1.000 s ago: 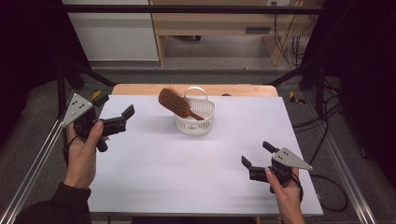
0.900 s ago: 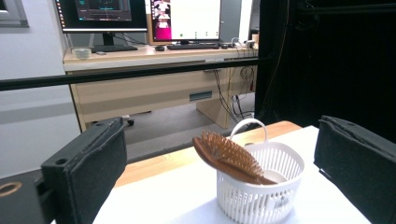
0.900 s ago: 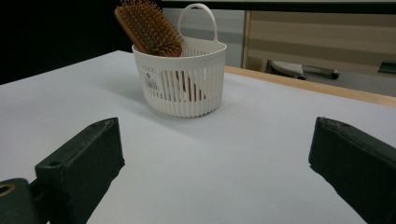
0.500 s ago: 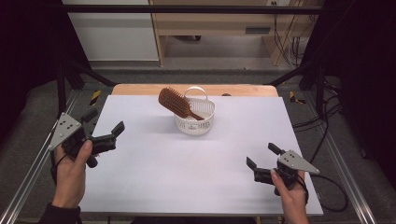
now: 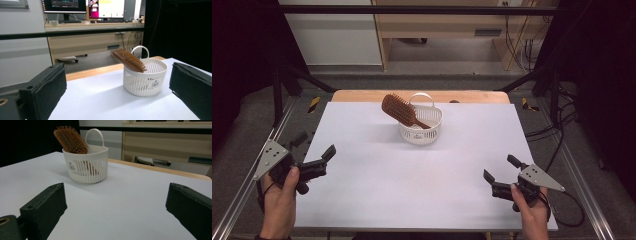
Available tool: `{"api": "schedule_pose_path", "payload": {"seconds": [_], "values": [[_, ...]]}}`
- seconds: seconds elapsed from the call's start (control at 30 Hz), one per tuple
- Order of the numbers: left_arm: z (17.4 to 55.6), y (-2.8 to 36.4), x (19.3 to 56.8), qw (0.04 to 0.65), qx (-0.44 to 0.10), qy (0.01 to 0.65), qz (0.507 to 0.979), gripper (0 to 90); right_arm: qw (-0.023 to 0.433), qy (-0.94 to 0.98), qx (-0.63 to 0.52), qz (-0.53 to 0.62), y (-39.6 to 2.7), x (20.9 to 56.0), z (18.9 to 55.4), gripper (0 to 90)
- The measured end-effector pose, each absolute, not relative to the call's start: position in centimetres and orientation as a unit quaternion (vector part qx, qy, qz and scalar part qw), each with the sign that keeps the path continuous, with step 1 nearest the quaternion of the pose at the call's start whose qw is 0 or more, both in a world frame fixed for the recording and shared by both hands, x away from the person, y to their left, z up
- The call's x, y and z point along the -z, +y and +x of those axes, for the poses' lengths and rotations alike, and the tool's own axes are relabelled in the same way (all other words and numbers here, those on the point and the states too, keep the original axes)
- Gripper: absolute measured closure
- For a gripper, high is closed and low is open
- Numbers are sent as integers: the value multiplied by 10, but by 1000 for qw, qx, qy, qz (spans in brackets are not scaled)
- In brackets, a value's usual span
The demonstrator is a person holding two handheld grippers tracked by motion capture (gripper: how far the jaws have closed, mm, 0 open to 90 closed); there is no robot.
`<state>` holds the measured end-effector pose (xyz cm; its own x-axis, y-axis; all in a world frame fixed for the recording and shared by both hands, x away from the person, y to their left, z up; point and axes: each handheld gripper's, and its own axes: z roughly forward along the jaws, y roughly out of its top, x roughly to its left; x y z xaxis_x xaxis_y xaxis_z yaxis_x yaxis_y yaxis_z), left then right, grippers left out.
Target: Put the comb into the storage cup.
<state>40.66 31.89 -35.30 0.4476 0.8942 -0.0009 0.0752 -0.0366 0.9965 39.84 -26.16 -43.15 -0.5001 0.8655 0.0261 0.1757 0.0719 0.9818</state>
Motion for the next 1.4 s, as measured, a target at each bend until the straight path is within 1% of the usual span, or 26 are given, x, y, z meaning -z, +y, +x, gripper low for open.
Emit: {"api": "schedule_pose_path", "payload": {"seconds": [0.13,0.43,1.0,1.4], "values": [[403,325,366,574,-351,394,625,12,320,660,-557,390,-264,433,396,34],[398,334,386,564,-353,399,630,14,326,662,-553,387,-268,435,396,34],[390,337,431,565,-351,396,634,20,323,664,-551,390,-270,446,396,34],[384,337,445,562,-347,392,640,22,322,670,-546,386,-269,453,395,34]]}}
